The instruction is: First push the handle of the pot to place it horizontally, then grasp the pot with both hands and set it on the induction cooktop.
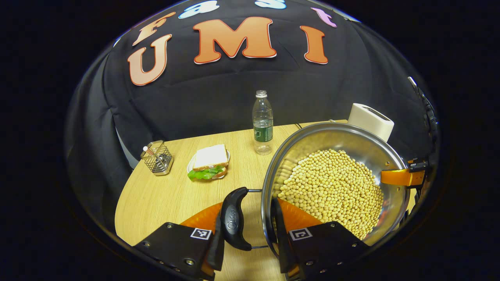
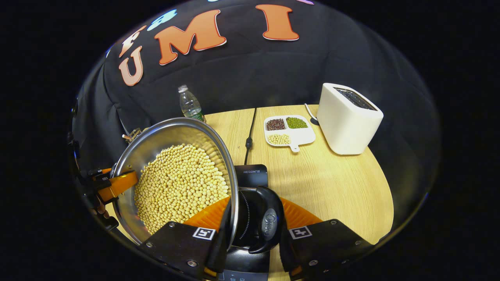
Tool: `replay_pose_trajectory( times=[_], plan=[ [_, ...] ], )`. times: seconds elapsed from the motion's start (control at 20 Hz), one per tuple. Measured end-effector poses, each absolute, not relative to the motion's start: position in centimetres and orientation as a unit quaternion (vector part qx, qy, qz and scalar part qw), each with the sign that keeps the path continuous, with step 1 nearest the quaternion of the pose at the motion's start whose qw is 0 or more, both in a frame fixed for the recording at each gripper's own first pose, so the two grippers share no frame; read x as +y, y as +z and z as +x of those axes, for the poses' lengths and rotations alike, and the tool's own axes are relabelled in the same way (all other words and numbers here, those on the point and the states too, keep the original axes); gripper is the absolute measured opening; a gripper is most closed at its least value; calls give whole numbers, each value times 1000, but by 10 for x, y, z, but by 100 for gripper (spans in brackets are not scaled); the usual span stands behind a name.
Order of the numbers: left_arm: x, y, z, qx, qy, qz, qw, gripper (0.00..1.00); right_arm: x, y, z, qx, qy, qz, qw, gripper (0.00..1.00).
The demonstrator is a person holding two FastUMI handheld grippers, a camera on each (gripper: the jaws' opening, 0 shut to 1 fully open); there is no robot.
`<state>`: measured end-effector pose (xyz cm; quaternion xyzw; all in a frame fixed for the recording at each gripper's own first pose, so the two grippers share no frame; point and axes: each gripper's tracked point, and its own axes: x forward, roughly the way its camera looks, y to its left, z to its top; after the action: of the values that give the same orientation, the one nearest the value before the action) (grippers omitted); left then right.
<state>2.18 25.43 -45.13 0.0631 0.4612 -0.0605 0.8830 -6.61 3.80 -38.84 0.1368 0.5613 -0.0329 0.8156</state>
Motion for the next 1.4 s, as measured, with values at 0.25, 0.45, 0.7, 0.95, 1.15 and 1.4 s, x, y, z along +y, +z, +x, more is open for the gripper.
replay_pose_trajectory(
  times=[0.25, 0.45, 0.7, 0.95, 1.15, 1.4],
  plan=[
    [250, -452, 18, 469, -61, 60, 879, 57, 37, -388, -67, 565, -33, 135, 813, 54],
    [251, -451, 17, 476, -61, 60, 875, 57, 37, -386, -68, 570, -35, 139, 809, 54],
    [253, -455, 21, 480, -60, 54, 874, 57, 34, -383, -66, 571, -37, 140, 808, 54],
    [249, -466, 22, 484, -62, 41, 872, 56, 29, -379, -58, 569, -44, 140, 809, 57],
    [249, -459, 29, 473, -60, 56, 877, 64, 16, -364, -46, 554, -50, 103, 825, 65],
    [265, -375, 54, 376, -27, 94, 922, 65, -8, -294, -10, 450, -79, 32, 889, 70]
  ],
)
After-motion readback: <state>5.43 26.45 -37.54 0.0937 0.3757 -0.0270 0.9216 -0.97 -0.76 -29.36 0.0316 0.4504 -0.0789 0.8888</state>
